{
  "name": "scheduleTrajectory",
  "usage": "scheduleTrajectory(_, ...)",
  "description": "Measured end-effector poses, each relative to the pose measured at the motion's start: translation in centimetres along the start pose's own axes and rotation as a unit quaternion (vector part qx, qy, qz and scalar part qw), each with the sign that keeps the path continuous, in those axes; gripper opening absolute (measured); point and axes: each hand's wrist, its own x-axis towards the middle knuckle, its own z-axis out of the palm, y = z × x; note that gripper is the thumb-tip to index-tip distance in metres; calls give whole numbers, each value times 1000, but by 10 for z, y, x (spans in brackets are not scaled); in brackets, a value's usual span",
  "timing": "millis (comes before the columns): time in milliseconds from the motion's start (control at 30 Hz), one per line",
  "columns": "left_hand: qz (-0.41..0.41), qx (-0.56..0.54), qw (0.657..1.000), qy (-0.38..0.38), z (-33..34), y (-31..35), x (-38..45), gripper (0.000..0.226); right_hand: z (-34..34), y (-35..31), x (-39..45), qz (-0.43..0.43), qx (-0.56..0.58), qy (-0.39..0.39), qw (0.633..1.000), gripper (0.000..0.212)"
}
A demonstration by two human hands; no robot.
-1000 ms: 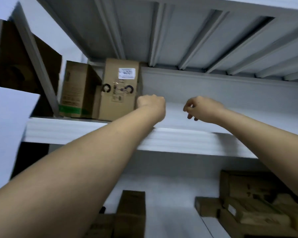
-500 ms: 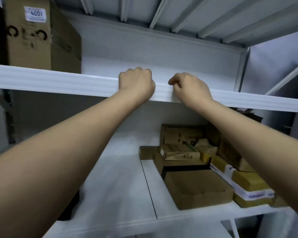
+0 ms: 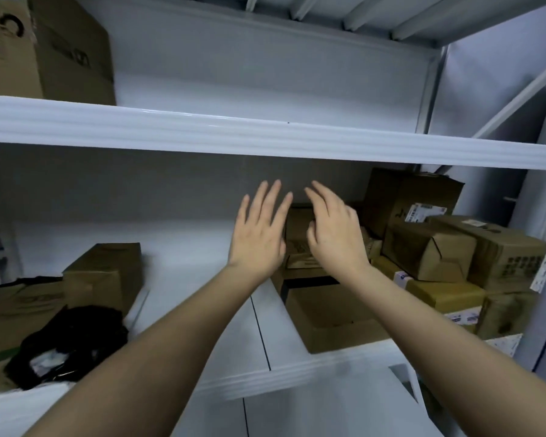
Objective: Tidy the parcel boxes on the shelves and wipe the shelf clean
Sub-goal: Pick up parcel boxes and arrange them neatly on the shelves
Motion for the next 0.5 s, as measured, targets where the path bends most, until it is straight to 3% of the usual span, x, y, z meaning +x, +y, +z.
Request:
scheduleTrajectory(267, -101, -137, 953, -251, 65, 17, -12, 74, 66, 10, -37, 113, 18, -189, 975, 62)
scheduleTrajectory(500, -189, -234, 893, -335, 132, 43, 14, 79, 124, 57, -42, 165, 9, -292, 942, 53)
